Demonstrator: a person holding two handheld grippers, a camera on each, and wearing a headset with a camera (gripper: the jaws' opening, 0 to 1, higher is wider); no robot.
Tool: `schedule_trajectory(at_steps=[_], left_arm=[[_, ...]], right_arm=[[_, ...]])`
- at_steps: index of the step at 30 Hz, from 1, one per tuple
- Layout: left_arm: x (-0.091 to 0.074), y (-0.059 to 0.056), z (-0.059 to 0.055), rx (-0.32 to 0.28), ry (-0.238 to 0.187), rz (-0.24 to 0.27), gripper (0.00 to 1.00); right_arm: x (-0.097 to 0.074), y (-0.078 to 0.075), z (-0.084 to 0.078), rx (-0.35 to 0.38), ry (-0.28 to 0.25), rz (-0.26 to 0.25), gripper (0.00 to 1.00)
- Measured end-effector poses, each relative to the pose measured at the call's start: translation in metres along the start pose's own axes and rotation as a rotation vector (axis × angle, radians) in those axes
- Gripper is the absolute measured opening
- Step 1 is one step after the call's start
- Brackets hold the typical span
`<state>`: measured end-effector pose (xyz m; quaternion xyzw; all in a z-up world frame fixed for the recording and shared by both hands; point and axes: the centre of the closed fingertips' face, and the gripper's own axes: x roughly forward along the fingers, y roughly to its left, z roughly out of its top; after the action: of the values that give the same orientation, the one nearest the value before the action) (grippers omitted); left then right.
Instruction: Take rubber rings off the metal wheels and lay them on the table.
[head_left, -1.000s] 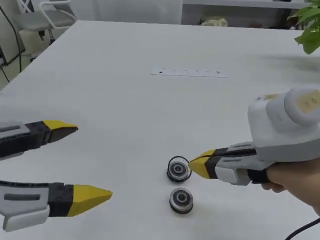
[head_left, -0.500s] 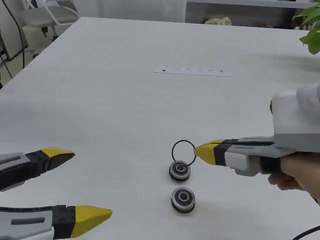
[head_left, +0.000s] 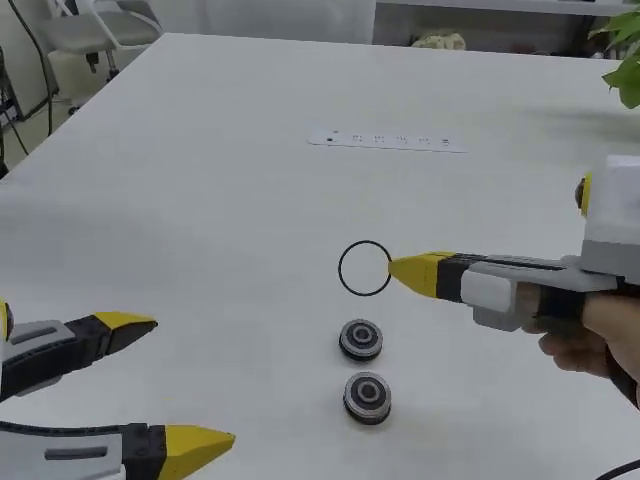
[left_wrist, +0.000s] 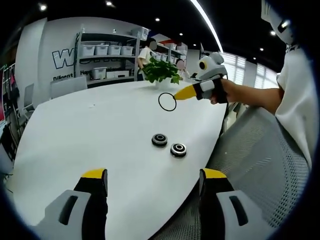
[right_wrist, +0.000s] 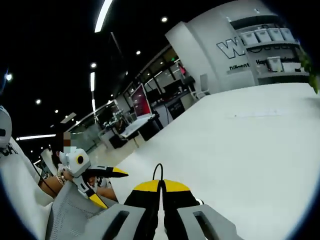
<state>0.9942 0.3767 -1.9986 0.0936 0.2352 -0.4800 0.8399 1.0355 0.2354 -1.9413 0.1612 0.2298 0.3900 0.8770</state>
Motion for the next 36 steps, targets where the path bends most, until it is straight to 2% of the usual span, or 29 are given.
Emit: schedule_trajectory(at_steps=[2, 4, 10, 16, 21, 27, 30, 36], left_arm=[[0.001, -0.001, -0.002, 0.015, 0.014, -0.001, 0.73], [0.001, -0.002, -0.003, 0.019, 0.021, -0.003, 0.73], [0.001, -0.003, -0.005, 0.012, 0.026, -0.011, 0.73], [0.002, -0.004, -0.008, 0.038, 0.047, -0.017, 0.73], [0.002, -0.006, -0.009, 0.036, 0.055, -0.026, 0.71], [0.003, -0.006, -0.010, 0.038, 0.059, -0.025, 0.72], [0.003, -0.005, -0.011, 0.041, 0.067, -0.025, 0.71], [0.003, -0.005, -0.012, 0.045, 0.073, -0.025, 0.71]], right_arm=[[-0.001, 0.005, 0.007, 0.024, -0.039, 0.028, 0.00], [-0.001, 0.008, 0.010, 0.050, -0.056, 0.048, 0.00], [0.004, 0.014, 0.007, 0.052, -0.049, 0.069, 0.00], [0.014, 0.027, -0.008, 0.019, 0.016, 0.107, 0.00], [0.022, 0.038, -0.022, -0.020, 0.076, 0.135, 0.00], [0.029, 0.046, -0.035, -0.048, 0.116, 0.155, 0.00], [0.035, 0.049, -0.048, -0.102, 0.167, 0.164, 0.00], [0.042, 0.057, -0.068, -0.140, 0.226, 0.193, 0.00]])
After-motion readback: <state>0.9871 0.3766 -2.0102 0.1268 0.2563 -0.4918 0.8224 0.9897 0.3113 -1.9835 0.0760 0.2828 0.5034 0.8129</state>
